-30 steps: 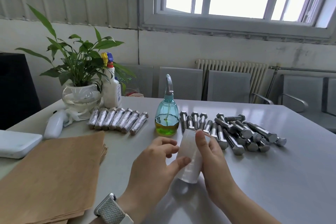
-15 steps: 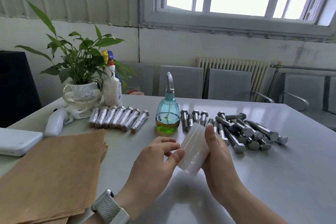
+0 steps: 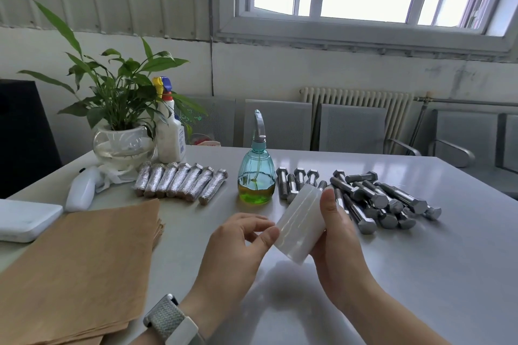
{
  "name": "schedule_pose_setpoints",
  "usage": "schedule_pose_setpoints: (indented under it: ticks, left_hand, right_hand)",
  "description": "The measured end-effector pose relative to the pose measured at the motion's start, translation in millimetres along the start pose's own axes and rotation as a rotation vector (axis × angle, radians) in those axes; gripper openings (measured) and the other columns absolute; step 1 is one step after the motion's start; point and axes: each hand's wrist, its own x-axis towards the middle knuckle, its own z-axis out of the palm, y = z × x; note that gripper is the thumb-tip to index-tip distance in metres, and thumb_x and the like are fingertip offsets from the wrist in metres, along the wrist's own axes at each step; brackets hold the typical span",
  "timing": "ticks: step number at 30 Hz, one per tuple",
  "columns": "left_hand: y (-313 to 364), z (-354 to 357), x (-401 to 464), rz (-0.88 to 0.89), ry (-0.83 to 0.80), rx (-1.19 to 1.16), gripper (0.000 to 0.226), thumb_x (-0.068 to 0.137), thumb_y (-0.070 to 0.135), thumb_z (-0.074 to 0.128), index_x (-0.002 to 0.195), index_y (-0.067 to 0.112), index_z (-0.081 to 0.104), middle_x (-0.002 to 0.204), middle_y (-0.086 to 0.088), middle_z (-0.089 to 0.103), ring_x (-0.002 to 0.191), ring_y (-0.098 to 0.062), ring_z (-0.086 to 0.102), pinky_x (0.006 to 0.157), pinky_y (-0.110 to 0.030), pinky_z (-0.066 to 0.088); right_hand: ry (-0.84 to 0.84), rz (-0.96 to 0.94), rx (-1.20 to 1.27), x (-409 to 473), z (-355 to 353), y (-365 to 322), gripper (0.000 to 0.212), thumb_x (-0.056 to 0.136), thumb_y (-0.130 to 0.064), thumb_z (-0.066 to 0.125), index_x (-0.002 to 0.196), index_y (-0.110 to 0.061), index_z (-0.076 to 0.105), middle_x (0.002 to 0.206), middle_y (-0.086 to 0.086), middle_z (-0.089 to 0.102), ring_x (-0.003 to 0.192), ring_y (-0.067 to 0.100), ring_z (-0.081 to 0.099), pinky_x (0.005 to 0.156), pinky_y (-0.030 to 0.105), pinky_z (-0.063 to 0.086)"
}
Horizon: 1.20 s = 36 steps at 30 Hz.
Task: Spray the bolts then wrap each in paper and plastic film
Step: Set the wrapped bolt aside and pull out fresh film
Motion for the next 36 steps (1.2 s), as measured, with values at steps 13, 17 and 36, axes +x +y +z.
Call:
schedule_pose_setpoints:
  ticks: [13,17,36]
  left_hand:
    - [-5.1,5.3,-0.8,-0.185,0.117,-0.24,0.01,0.077,0.038,0.078,0.081,0.028,0.076,0.061,0.008,0.065,0.054,-0.004,0.055,0.052,-0.012,0.042]
    - [-4.1,9.3,-3.3,-0.104,0.11,-0.164,0.01,0.083,0.028,0.074,0.074,0.024,0.077,0.087,0.011,0.07,0.078,0.0,0.065,0.068,-0.008,0.045]
    - [3.5,10.6,-7.7,0.001,0.162,-0.089,0.013,0.083,0.032,0.072,0.073,0.024,0.076,0.084,0.013,0.066,0.079,-0.004,0.063,0.067,-0.009,0.042]
  right_hand:
    - [0.025,-0.021,0.069,-2.8,3.5,-1.3,0.067,0.077,-0.064,0.056,0.124,-0.017,0.059,0.117,0.016,0.066,0.109,0.03,0.066,0.089,0.045,0.058]
    - [0.024,-0.057,0.057,-4.2,4.6,-1.9,0.059,0.078,-0.062,0.055,0.114,-0.016,0.063,0.101,0.012,0.066,0.094,0.024,0.067,0.091,0.048,0.055]
    - [0.039,-0.113,0.072,-2.5,3.2,-1.1,0.058,0.079,-0.061,0.054,0.114,-0.015,0.062,0.096,0.006,0.068,0.092,0.02,0.067,0.091,0.046,0.055]
